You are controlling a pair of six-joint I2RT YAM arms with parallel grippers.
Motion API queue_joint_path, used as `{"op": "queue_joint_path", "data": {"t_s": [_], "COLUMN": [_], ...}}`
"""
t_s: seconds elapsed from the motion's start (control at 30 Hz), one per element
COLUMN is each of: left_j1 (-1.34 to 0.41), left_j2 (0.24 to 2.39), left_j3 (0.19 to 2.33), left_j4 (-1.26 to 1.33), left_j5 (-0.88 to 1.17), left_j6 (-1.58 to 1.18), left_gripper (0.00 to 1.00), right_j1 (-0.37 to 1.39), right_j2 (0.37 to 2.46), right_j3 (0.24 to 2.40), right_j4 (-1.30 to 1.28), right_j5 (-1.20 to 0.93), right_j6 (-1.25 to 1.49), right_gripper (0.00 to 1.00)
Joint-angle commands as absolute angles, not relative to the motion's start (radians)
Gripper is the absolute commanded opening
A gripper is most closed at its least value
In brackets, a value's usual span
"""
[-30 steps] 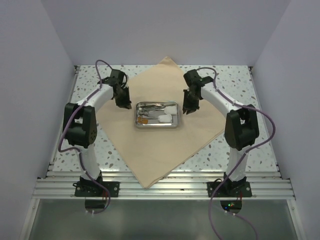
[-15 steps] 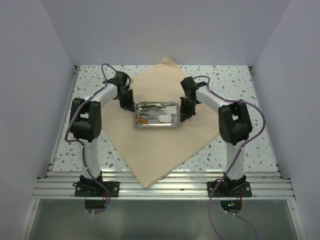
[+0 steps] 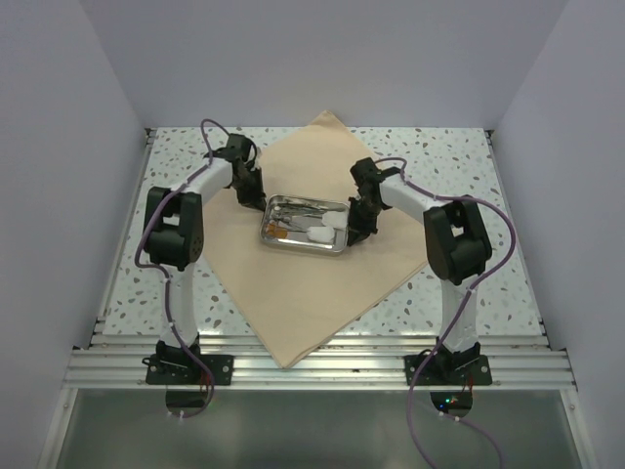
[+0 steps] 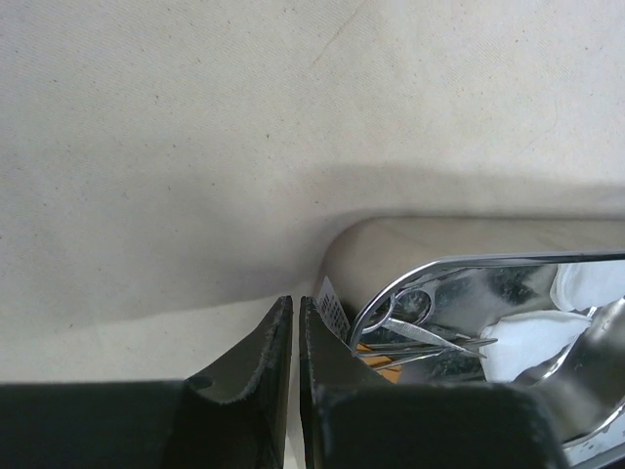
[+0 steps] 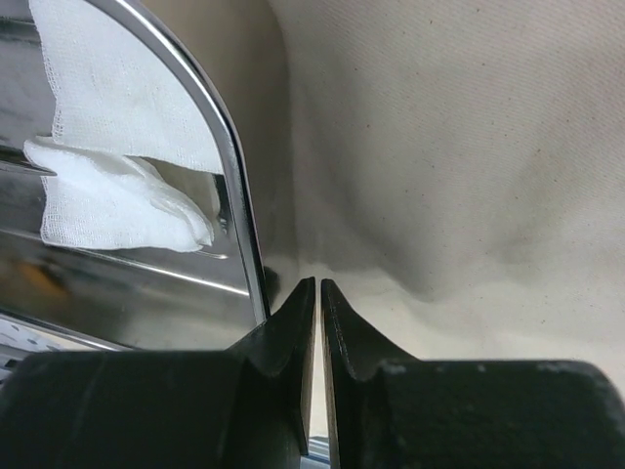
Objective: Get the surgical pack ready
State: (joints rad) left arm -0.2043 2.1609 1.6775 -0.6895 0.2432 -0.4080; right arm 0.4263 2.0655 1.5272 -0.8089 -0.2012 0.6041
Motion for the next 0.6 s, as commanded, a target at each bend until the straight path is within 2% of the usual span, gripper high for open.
{"op": "queue_joint_path", "data": {"t_s": [0.0, 0.57], "left_j1": [-0.212, -0.163], "left_j2": [2.177, 2.114], "left_j3": [1.733, 1.637], "left_j4": [-0.689, -0.675], "left_j5": [0.296, 0.259], "left_j6": [-0.419, -0.405], "left_gripper": [0.11, 0.18], "right_j1": [0.439, 0.423], "right_j2": [2.020, 2.138], "right_j3": [1.552, 1.761], "right_j4": [-0.787, -0.925], "right_j5": [-0.239, -0.080], "right_j6": [0.617, 0.469], "right_gripper": [0.11, 0.12]}}
